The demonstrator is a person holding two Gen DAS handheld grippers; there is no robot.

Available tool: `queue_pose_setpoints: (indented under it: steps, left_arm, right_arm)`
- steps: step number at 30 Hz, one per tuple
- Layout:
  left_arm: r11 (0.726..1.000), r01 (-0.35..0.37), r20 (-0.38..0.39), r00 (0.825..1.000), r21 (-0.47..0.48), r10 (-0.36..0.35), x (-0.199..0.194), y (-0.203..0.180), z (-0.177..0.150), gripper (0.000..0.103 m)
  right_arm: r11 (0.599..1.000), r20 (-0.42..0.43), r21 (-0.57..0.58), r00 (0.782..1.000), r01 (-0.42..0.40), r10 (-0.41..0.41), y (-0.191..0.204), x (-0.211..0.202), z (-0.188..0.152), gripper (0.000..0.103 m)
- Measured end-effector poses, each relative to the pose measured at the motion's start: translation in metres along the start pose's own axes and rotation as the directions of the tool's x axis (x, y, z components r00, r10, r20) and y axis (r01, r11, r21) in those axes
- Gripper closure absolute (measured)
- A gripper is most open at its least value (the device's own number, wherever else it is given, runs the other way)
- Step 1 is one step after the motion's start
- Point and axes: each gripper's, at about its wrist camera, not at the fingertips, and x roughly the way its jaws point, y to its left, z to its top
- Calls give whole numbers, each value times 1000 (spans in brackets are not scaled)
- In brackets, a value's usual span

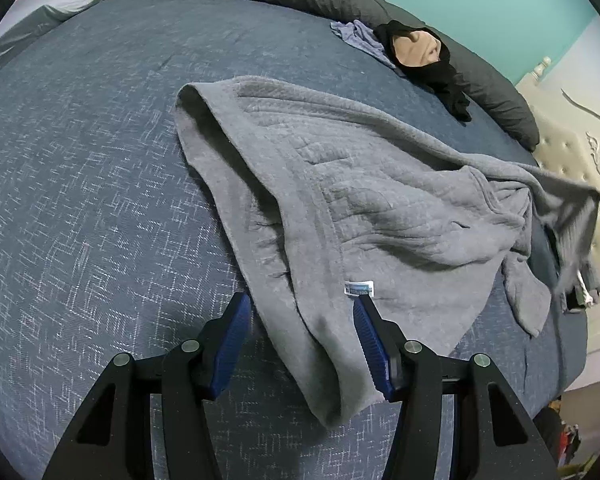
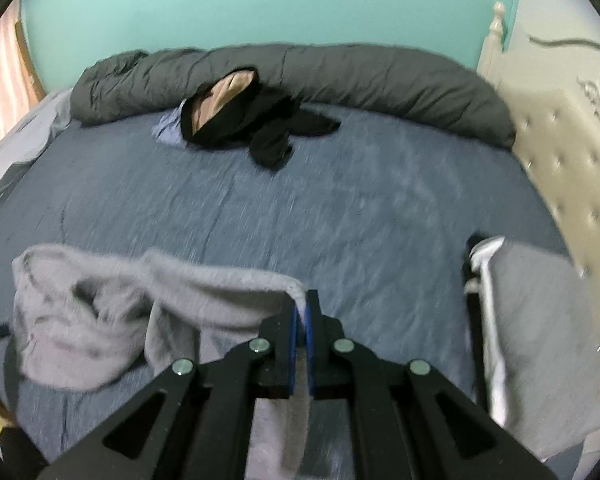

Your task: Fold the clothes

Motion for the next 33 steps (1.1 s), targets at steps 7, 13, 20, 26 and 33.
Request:
queue_pose_setpoints:
  steps: [7, 13, 20, 26, 33]
  left_arm:
    - [1000, 6, -2, 1000, -1, -6, 1, 2, -2, 45]
    - [1000, -2, -14, 1000, 1, 2, 5, 4, -5, 45]
    - [1000, 14, -21, 1000, -15, -14, 4, 4, -12, 42]
    - [999, 23, -43, 999, -27, -24, 7, -3, -20, 38]
    - [999, 29, -74, 997, -25, -31, 12, -13, -34, 38]
  right_arm:
    - [993, 67, -40, 992, 114, -111, 9, 23, 47, 99]
    - [988, 108, -25, 983, 154, -150, 16, 40, 33, 85]
    - [997, 60, 73, 998, -5, 0, -3, 30, -22, 38]
    - [976, -140, 125, 970, -180, 197, 2, 41, -101, 38]
    - [943, -299, 240, 907, -229, 296, 6, 57, -173, 37]
